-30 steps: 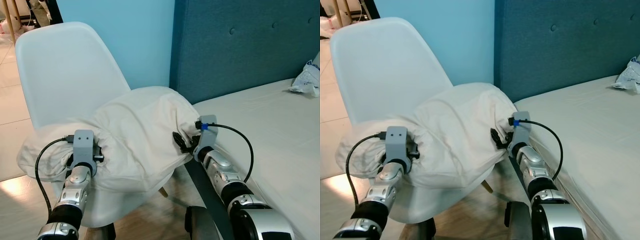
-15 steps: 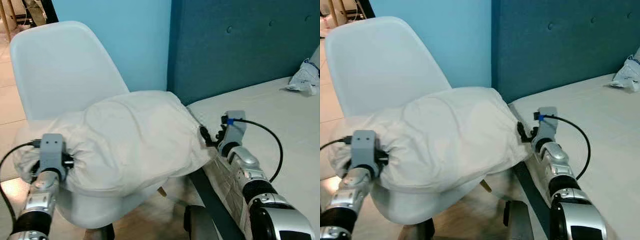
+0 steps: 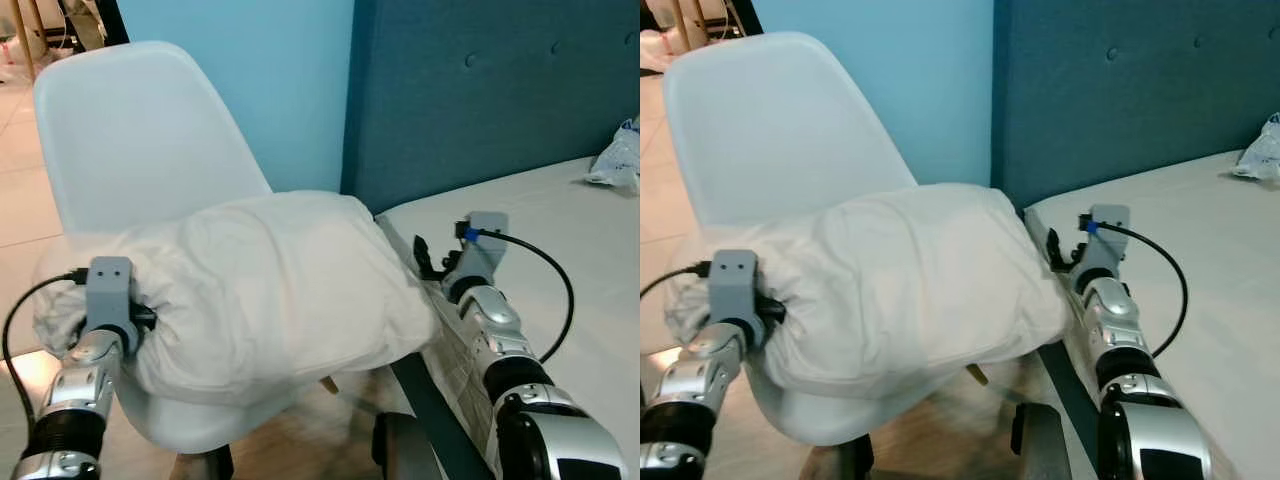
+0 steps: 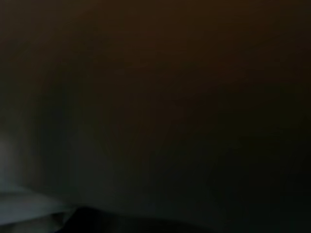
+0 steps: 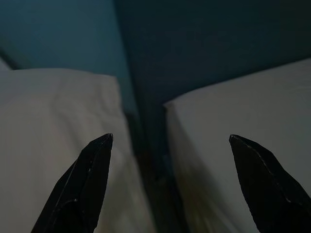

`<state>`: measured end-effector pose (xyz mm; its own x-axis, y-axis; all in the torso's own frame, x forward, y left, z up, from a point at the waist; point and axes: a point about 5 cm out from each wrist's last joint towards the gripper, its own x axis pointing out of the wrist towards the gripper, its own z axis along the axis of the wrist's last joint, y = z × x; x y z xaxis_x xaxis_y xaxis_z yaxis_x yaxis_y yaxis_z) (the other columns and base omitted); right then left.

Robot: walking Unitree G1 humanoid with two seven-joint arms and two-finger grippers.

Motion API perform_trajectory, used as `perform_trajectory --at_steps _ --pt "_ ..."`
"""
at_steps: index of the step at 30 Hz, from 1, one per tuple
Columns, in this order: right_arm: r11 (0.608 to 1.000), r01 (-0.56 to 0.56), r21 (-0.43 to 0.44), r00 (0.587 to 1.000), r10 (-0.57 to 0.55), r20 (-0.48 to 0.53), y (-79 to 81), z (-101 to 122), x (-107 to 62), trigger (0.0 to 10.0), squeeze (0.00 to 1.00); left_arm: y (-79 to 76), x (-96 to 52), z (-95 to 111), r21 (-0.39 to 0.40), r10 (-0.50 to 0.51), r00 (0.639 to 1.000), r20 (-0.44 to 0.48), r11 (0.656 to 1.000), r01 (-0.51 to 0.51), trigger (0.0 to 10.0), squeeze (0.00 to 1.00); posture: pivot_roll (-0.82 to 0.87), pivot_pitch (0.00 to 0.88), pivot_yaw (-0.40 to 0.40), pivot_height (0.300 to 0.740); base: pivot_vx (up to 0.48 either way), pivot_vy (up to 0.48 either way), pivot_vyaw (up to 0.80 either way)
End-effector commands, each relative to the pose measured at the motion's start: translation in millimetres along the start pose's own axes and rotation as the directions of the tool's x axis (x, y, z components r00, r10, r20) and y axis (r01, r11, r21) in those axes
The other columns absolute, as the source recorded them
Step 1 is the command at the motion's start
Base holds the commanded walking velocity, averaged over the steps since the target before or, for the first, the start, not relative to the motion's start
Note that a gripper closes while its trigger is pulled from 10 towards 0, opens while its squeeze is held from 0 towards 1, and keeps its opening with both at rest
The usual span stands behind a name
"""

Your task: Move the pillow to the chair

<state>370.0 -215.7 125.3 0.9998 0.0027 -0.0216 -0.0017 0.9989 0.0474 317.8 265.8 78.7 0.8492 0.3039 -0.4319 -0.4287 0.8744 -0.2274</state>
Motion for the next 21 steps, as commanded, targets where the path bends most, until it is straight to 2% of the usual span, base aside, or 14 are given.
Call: perform_trajectory --at_steps 1,2,3,5,7,8,10,12,14,15,16,17,19,21 --pt "1.0 -0.004 0.006 1.0 0.004 0.017 1.7 1 -0.3 10.0 0.0 11.8 -0.3 5 0.287 0.115 0.992 0.06 0.949 -0.127 10.0 1.0 0.03 0.076 -0.007 0.55 0.0 0.0 0.0" --pt "1.0 -0.003 0.006 1.0 0.003 0.018 2.0 1 -0.3 10.0 0.0 13.5 -1.6 9 0.545 0.119 0.982 0.144 0.819 -0.179 10.0 1.0 0.03 0.078 -0.007 0.55 0.0 0.0 0.0" --pt "1.0 -0.006 0.003 1.0 0.006 0.018 2.3 1 -0.3 10.0 0.0 9.8 -3.3 13 0.717 0.038 0.979 0.201 0.675 -0.173 10.0 0.0 0.03 0.079 -0.006 0.55 0.0 0.0 0.0" --pt "1.0 -0.01 -0.001 1.0 0.01 0.019 2.5 1 -0.2 10.0 0.0 3.2 -6.2 15 0.835 -0.07 0.974 0.215 0.531 -0.146 10.0 0.0 0.02 0.079 -0.004 0.55 0.0 0.0 0.0" --pt "1.0 -0.014 -0.006 1.0 0.014 0.021 2.3 2 -0.1 10.0 0.0 0.9 -10.8 23 0.953 -0.139 0.967 0.212 0.249 -0.173 10.0 0.0 0.02 0.08 -0.005 0.55 0.0 0.0 0.0" --pt "1.0 -0.015 -0.008 1.0 0.016 0.022 2.1 2 -0.1 10.0 0.0 1.3 -12.1 25 0.973 -0.155 0.969 0.194 0.159 -0.169 10.0 0.0 0.02 0.08 -0.005 0.55 0.0 0.0 0.0" --pt "1.0 -0.016 -0.009 1.0 0.016 0.023 2.0 3 0.0 10.0 0.0 1.6 -15.3 28 0.971 -0.137 0.979 0.151 0.208 -0.12 10.0 0.0 0.02 0.082 -0.004 0.55 0.0 0.0 0.0" --pt "1.0 -0.017 -0.01 1.0 0.018 0.026 2.1 3 0.3 10.0 0.0 0.5 -19.9 33 0.908 -0.116 0.992 0.049 0.419 0.004 10.0 0.0 0.03 0.082 -0.007 0.55 0.0 0.0 0.0" --pt "1.0 -0.022 -0.012 0.999 0.022 0.028 3.6 4 0.6 10.0 0.0 -1.4 -23.0 37 0.885 -0.134 0.991 0.008 0.463 0.056 10.0 0.0 0.03 0.083 -0.008 0.55 0.0 0.0 0.0" --pt "0.999 -0.029 -0.014 0.999 0.03 0.03 5.6 4 0.9 10.0 0.0 -0.9 -24.5 43 0.905 -0.146 0.989 0.0 0.421 0.062 10.0 0.0 0.03 0.084 -0.008 0.55 0.0 0.0 0.0" --pt "0.999 -0.037 -0.015 0.999 0.038 0.033 7.8 4 1.2 10.0 0.0 -1.9 -25.4 47 0.878 -0.155 0.988 -0.006 0.472 0.079 10.0 0.0 0.04 0.085 -0.009 0.55 0.0 0.0 0.0" --pt "0.999 -0.047 -0.011 0.998 0.048 0.042 10.4 5 1.6 10.0 0.0 -6.5 -25.7 52 0.793 -0.168 0.986 0.01 0.602 0.094 10.0 0.0 0.04 0.083 -0.009 0.55 0.0 0.0 0.0" --pt "0.996 -0.084 0.026 0.993 0.082 0.079 17.1 9 2.7 10.0 0.0 -16.7 -22.9 62 0.362 -0.184 0.981 0.067 0.92 0.148 10.0 0.0 0.04 0.086 -0.008 0.55 0.0 0.0 0.0" --pt "0.986 -0.139 0.094 0.984 0.127 0.124 25.8 15 4.2 10.0 0.0 -6.1 -17.8 58 0.36 -0.089 0.992 0.085 0.931 0.053 10.0 0.0 0.04 0.087 -0.005 0.55 0.0 0.0 0.0"
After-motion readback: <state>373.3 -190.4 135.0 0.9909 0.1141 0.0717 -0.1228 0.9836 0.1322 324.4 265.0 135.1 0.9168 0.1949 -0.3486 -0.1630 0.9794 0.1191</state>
